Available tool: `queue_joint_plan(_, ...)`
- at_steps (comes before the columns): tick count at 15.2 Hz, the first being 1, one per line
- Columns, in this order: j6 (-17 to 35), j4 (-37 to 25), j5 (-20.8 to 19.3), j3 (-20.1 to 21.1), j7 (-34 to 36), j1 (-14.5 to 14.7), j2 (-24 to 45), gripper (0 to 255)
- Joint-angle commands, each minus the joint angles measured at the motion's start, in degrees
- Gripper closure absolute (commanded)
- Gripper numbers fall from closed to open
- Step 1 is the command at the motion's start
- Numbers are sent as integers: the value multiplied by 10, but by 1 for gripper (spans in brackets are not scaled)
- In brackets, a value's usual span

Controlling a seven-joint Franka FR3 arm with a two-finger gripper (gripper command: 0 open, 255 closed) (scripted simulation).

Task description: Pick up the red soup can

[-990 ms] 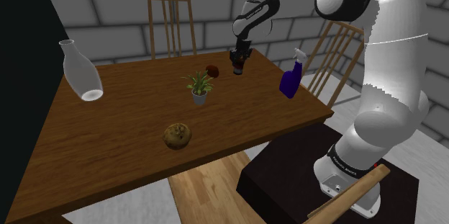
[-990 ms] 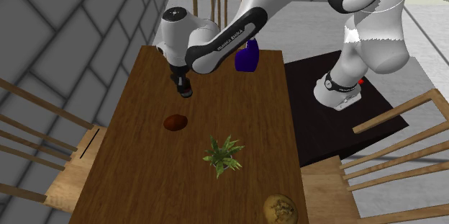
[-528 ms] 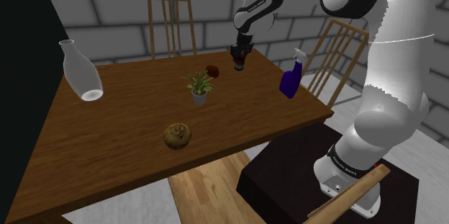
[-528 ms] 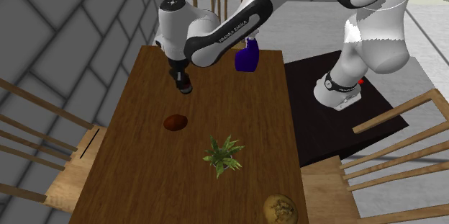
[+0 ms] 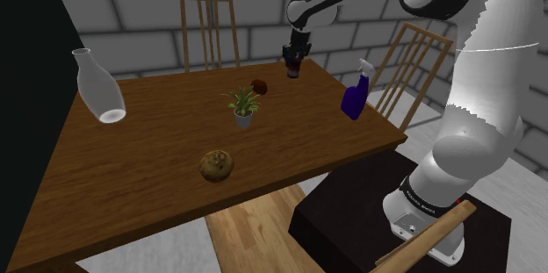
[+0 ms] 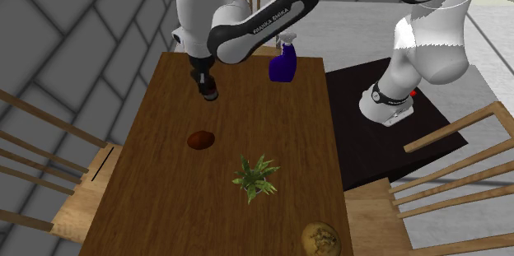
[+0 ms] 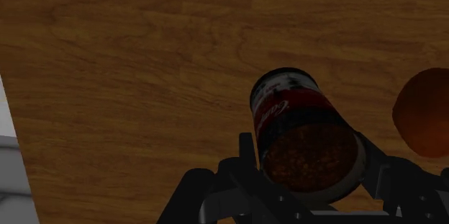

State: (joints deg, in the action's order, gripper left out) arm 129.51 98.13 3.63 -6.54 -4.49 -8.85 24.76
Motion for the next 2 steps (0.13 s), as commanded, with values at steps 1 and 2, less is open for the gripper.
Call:
queue_joint_plan(1,-8,-6,-1,0,1,0,-2,255)
queue_joint_plan(2,-8,-7,-1,0,1,0,-2,255)
